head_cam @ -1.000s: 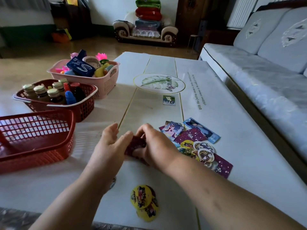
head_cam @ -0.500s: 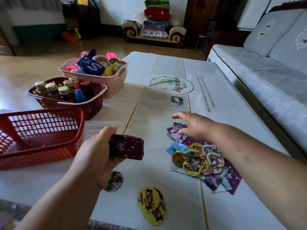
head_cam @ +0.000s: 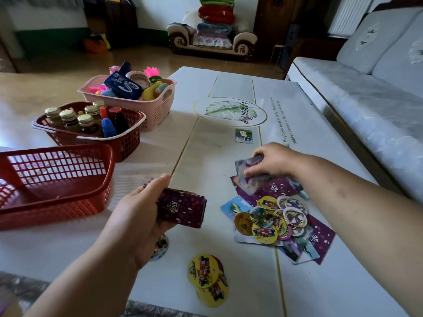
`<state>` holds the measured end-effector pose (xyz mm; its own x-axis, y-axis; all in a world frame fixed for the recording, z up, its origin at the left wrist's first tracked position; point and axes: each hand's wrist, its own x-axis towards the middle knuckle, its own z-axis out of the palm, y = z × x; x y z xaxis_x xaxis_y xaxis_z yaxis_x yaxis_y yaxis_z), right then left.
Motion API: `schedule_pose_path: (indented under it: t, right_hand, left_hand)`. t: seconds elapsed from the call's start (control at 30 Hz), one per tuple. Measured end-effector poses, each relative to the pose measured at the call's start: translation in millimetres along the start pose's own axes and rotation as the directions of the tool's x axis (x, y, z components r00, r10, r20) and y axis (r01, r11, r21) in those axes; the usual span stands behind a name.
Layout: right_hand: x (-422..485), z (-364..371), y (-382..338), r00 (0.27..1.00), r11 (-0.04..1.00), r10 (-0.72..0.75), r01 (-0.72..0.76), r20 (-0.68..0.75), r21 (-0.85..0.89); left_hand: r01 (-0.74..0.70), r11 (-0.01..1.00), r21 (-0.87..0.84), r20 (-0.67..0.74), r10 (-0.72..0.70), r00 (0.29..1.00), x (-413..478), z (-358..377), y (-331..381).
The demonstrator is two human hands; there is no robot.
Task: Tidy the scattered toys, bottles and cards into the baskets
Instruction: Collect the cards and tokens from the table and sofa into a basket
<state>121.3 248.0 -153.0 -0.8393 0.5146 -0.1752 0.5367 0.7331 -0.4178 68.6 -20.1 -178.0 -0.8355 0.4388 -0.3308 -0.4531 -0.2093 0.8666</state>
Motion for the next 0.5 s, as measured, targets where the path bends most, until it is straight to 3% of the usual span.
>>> schedule_pose_path:
  t: [0.07,0.13,0.3,0.37,0.5]
  right_hand:
    - [-8,-10,9,0.993,0.915,0.06,-0.014,-0.103,0.403]
    - [-15,-16,21,0.985,0.804,0.128,-0.036,-0.114,0.593]
    - [-41,-11,47,0.982,0.75,0.188,-0.124,-0.03,0.649]
    - [-64,-4,50,0.992,0.713,0.123,-0.081,-0.011,0.696]
    - [-107,28,50,0.994,0.863,-0.1,0.063,0.048,0.502]
  left_hand:
    - [-0.003,1.0,0.005,0.006,0.003,1.0,2,2,-1]
    - [-0.005,1.0,0.013,0.009,0.005,1.0,4,3,-3]
    - [0.024,0.999,0.04,0.055,-0.026,0.998,5,6,-8]
    - [0.044,0.998,0.05,0.081,-0.048,0.996,4,9,-10]
    - [0.049,0.997,0.064,0.105,-0.056,0.993,2,13,-14]
